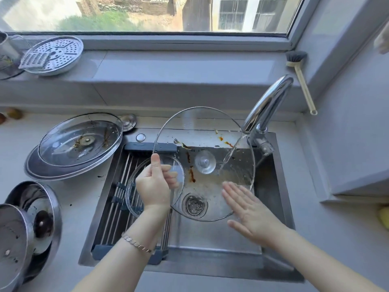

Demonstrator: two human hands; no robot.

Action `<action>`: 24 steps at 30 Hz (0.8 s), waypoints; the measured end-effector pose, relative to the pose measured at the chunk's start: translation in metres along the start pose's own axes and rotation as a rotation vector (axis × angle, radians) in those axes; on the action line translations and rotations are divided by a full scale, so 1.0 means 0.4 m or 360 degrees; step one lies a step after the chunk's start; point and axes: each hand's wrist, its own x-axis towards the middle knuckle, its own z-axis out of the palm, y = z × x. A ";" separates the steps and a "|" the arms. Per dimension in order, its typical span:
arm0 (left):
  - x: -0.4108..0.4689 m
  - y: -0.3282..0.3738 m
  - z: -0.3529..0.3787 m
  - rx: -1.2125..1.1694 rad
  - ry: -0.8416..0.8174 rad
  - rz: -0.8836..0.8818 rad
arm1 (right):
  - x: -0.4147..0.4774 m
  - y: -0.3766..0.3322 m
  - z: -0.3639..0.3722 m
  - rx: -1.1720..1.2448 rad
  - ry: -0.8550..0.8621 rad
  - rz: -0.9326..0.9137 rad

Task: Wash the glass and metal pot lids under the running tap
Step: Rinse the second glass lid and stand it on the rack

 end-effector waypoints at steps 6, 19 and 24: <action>0.003 -0.016 -0.012 0.0405 -0.0143 -0.0077 | -0.042 0.027 -0.037 0.0220 -0.0183 0.0427; -0.059 0.012 0.069 0.1669 -0.1029 -0.0138 | -0.042 -0.107 -0.154 0.0730 0.0105 0.0587; -0.085 0.009 0.025 0.2252 -0.1495 0.1325 | -0.047 -0.041 -0.232 0.0889 -0.0203 0.0447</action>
